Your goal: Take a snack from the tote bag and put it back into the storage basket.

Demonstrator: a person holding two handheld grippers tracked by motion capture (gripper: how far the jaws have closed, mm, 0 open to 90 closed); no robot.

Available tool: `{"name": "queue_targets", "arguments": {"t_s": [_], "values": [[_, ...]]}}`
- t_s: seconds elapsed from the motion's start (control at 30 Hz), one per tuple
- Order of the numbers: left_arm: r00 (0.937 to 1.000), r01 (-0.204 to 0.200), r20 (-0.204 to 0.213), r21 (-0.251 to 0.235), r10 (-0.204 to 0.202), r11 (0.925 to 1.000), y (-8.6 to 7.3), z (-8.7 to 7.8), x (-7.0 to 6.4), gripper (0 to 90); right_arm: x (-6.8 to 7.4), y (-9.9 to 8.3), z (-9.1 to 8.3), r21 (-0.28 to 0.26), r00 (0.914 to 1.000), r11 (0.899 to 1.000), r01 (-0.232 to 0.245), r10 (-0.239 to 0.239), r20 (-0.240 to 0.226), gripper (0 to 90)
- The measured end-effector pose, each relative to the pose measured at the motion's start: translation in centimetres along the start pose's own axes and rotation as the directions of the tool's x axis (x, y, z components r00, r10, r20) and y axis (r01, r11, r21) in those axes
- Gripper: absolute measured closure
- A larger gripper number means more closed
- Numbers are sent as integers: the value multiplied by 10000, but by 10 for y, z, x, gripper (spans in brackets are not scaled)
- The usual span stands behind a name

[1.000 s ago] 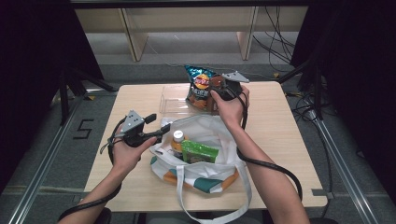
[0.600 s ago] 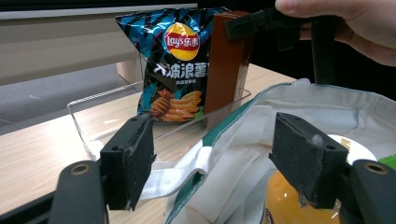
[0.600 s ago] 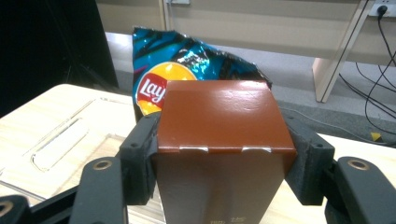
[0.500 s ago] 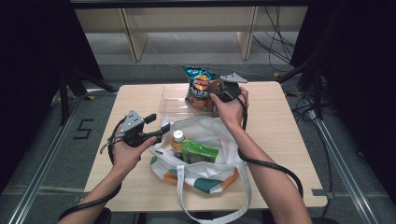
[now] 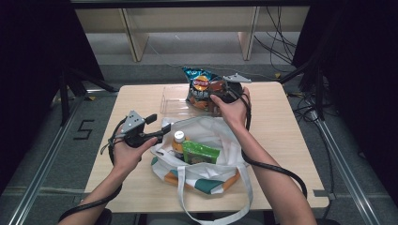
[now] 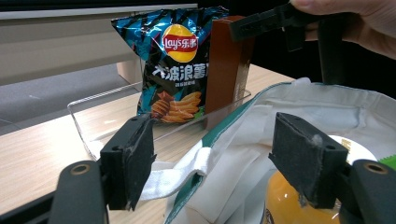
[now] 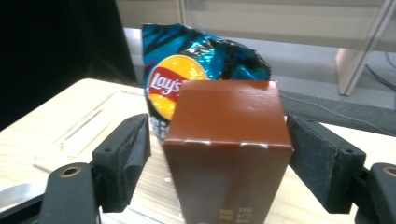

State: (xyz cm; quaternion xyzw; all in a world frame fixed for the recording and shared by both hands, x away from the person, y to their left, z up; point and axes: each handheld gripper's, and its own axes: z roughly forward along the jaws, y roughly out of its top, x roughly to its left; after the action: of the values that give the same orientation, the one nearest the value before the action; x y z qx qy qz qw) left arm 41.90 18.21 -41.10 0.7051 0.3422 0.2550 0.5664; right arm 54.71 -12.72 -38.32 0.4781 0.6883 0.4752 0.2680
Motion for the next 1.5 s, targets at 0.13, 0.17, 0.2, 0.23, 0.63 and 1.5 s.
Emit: {"name": "queue_targets", "arguments": {"t_s": [0.13, 0.17, 0.2, 0.23, 0.63, 1.5], "values": [[10000, -12, -19, -36, 11, 10000, 0, 0, 1, 290, 0, 3, -7, -18, 9999, 10000, -66, 66, -94, 237], [10000, 21, 43, -121, -20, 9999, 0, 0, 0, 290, -1, 3, -8, -74, 9999, 10000, 65, -66, -131, 240], [10000, 1, -22, -30, -1, 10000, 0, 0, 0, 290, -1, 5, -11, -47, 9997, 9999, -130, 129, -228, 242], [10000, 28, -15, -43, -28, 10000, 0, 0, 0, 290, -3, 6, -12, -275, 9996, 9996, 91, -98, -270, 243], [10000, -24, -22, -75, 24, 10000, 1, -1, -1, 290, 1, 5, -39, -11, 9971, 10000, 48, -49, -762, 259], [9999, 20, -101, -124, -21, 9999, 1, -3, 0, 290, -10, -22, -94, -256, 9833, 9995, -157, 108, -1818, 467]]}}
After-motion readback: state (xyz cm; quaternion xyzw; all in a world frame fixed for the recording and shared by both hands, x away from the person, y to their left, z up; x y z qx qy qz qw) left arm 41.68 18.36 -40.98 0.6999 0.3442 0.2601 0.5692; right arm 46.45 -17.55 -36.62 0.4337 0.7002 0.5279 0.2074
